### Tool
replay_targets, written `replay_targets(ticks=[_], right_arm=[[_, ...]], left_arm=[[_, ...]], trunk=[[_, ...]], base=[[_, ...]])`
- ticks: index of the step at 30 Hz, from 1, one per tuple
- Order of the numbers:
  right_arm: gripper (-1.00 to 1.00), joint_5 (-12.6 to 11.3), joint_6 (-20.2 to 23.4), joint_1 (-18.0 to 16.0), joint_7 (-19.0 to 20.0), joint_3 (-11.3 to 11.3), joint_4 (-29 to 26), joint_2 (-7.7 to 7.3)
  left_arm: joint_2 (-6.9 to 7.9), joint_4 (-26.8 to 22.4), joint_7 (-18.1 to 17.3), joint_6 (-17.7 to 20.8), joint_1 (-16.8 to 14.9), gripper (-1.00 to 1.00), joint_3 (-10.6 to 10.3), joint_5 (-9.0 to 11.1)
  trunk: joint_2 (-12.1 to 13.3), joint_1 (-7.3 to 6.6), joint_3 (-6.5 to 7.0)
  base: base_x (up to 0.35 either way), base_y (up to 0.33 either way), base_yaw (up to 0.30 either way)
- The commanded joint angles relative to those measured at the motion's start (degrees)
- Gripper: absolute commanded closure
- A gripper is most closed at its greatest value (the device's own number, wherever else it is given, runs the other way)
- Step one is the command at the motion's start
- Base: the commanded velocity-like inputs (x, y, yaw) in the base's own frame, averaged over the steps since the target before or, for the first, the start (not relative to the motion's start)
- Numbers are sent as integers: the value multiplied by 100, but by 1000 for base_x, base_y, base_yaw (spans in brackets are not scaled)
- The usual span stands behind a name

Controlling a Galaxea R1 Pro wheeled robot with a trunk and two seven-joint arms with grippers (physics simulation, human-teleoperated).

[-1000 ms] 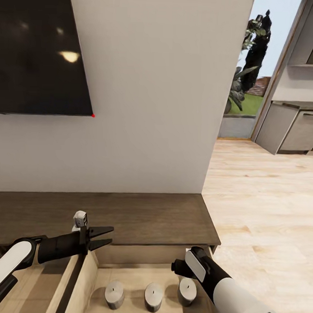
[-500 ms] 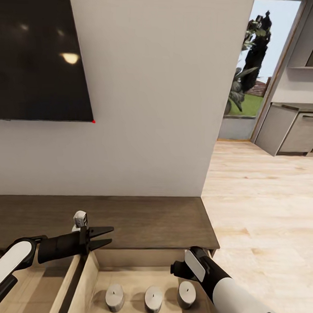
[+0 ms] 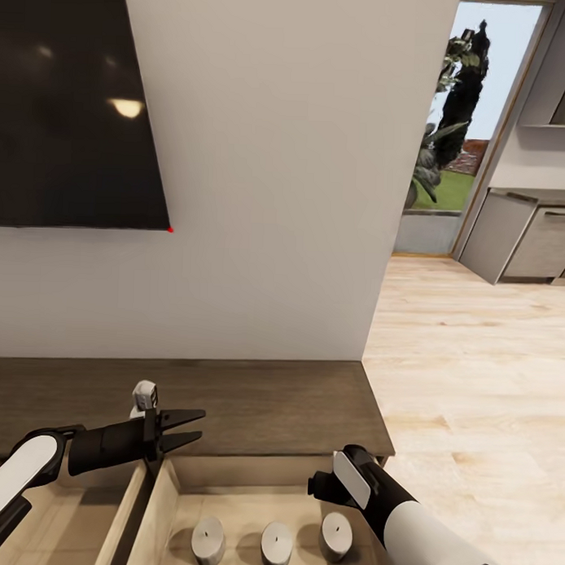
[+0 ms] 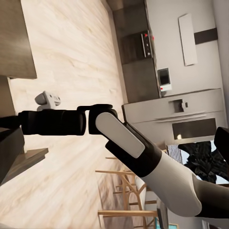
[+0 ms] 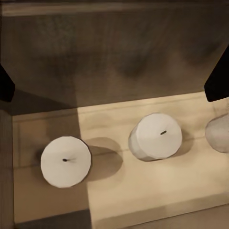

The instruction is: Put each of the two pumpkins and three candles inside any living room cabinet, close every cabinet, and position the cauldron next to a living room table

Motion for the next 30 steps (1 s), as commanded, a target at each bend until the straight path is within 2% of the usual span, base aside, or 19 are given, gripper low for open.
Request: replay_targets(ticks=[1,26,30], right_arm=[[-100,-61,9,-6,-51,39,-8,-4],[-100,-53,7,-4,-60,48,-8,-4],[-100,-53,7,-5,-60,48,-8,-4]], left_arm=[[5,3,-53,2,-5,-100,-6,-44],[16,80,-18,-7,-5,-100,44,-96],[159,189,-3,-18,-5,-100,80,-134]], trunk=[[39,-23,13],[1042,-572,462],[1202,-660,534]], base=[[0,0,0],[0,0,0],[0,0,0]])
